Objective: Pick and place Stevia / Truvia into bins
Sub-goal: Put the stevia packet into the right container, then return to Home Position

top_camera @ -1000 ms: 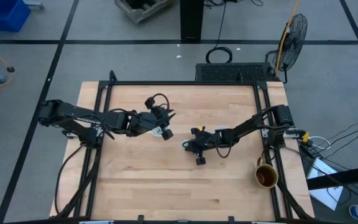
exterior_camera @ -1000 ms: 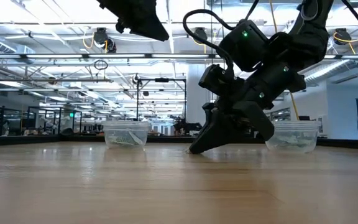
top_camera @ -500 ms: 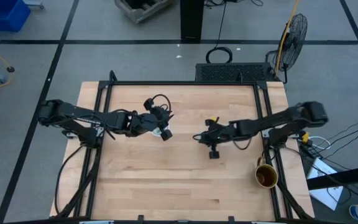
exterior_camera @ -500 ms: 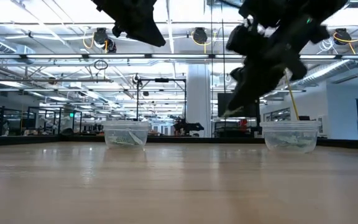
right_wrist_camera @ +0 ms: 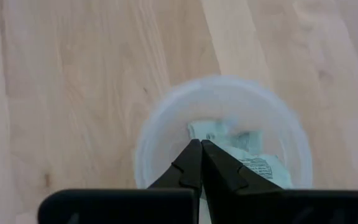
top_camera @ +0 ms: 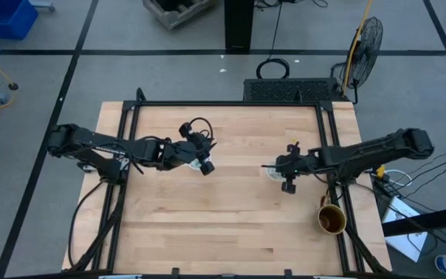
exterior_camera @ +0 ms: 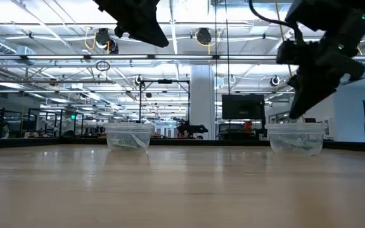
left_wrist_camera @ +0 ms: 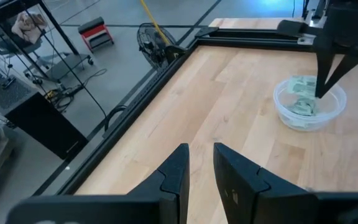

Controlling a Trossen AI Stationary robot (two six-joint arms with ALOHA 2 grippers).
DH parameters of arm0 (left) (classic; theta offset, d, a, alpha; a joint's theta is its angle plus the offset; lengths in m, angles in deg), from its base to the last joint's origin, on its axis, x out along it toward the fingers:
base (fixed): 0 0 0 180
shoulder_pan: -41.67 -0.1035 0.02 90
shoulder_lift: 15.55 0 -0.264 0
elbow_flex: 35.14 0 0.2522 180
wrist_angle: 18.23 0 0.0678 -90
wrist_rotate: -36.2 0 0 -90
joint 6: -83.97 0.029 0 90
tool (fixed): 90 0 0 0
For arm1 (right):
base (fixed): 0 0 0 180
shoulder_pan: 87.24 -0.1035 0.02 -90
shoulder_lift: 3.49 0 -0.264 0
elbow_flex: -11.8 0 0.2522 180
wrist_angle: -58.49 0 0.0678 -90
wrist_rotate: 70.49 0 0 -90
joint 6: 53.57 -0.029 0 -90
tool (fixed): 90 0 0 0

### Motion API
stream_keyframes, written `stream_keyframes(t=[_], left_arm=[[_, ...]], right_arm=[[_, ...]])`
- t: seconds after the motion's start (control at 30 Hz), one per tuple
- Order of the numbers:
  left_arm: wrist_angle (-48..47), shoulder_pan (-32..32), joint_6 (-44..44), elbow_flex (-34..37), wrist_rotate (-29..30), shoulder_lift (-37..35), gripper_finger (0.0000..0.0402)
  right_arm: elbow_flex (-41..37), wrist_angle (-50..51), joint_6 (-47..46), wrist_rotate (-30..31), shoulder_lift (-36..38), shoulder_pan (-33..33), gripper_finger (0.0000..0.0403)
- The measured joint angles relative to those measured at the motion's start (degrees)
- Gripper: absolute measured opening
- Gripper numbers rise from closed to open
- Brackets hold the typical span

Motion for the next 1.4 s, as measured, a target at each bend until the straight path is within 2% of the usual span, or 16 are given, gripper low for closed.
stream_keyframes(t=[0.33, 0.67, 0.8, 0.97, 1.1, 1.2, 1.4], left_arm=[[0.3, 0.0, 0.0, 0.0, 0.0, 0.0, 0.0079], [0.6, 0.0, 0.1, 0.0, 0.0, 0.0, 0.0079], [-0.1, 0.0, 3.6, 0.0, 0.0, 0.0, 0.0079], [-3.3, 0.2, 4.5, 0.0, 0.0, -0.5, 0.0079], [-9.3, 0.5, 0.8, -0.1, 0.1, -5.9, 0.0079], [-22.2, 1.1, -5.1, 0.1, -0.1, -11.7, 0.0079], [-46.9, 3.8, -26.7, 0.0, 0.6, -24.0, 0.0079]], right_arm=[[-9.4, -10.7, -1.4, 0.0, 5.6, 0.0, 0.0017], [-10.5, -16.4, -1.0, 0.1, 7.8, 0.0, 0.0066], [-10.5, -19.0, -0.8, 0.0, 12.3, 0.0, 0.007], [-10.5, -20.1, 5.6, 0.1, 21.5, 0.2, 0.0064], [-10.4, -17.9, 8.1, 0.0, 29.4, 0.1, 0.0059], [-10.4, -13.9, 5.7, 0.0, 33.7, 0.1, 0.006], [-10.5, -5.9, 5.9, 0.1, 38.4, 0.2, 0.0059]])
